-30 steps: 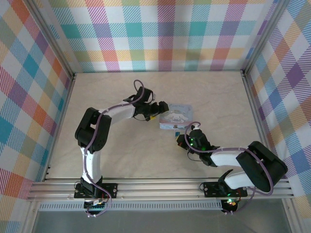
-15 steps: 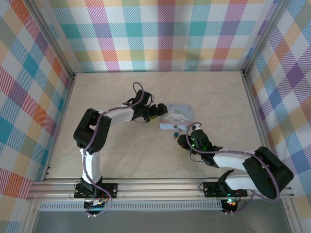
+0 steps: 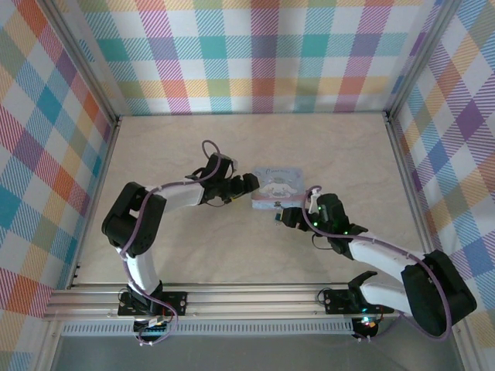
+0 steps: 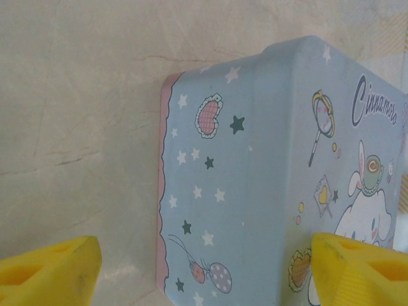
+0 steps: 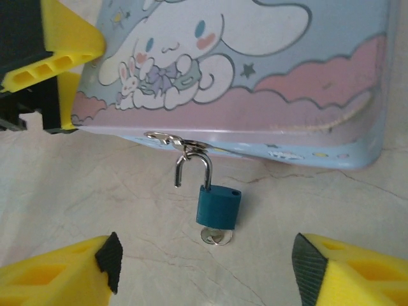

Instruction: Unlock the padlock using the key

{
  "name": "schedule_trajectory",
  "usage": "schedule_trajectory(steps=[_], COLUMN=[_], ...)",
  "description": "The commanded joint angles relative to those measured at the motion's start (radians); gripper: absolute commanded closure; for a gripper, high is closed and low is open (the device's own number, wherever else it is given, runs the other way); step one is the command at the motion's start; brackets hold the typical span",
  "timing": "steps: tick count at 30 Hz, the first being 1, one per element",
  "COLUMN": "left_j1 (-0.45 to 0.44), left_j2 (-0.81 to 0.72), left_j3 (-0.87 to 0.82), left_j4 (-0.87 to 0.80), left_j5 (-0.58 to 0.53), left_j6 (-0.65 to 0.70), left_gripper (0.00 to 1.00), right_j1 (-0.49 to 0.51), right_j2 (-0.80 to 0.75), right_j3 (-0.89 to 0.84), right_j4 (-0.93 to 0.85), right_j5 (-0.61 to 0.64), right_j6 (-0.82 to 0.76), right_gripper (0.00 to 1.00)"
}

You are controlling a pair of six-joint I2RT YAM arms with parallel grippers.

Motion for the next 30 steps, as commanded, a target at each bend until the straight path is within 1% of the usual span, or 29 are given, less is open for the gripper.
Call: schedule_trajectory(steps=[1,5,11,16,19,23,27,30], left_j1=[0.006,0.006,0.006,0.002,-0.003,-0.008,-0.018,-0.024], left_j2=[0.021,0.01,-0.038,-0.089,-0.115,-0.142,-0.163,-0.167], left_j3=[-0.065,-0.071,-0.135,-0.217,-0.254,-0.277,-0.285,-0.289], left_j4=[-0.151,-0.153,-0.132,-0.093,-0.078,-0.081,-0.091,-0.091], left_j5=[-0.057,-0.06,-0.071,-0.079,-0.089,-0.096,-0.103,-0.106], left_j6=[0.005,0.002,-0.022,-0.055,-0.071,-0.078,-0.08,-0.083], left_gripper=[0.17,0.17,0.17,0.17,0.17,0.17,0.17,0.16], right_j1=[-0.02,-0.037,-0.058,-0.06,-0.06,-0.059,-0.051,-0.035], right_j2=[-0.004,0.004,0.045,0.096,0.136,0.204,0.251,0.28], right_j3=[0.023,0.023,0.021,0.046,0.048,0.069,0.084,0.105], right_j4=[-0.013,0.013,0.054,0.06,0.122,0.172,0.215,0.209], right_j5=[-0.127,-0.162,-0.222,-0.248,-0.28,-0.318,-0.321,-0.315], right_j6=[-0.076,-0.057,-0.073,-0.132,-0.144,-0.157,-0.172,-0.193], right_gripper=[0.21,0.14,0.11,0.12,0.14,0.18,0.18,0.18])
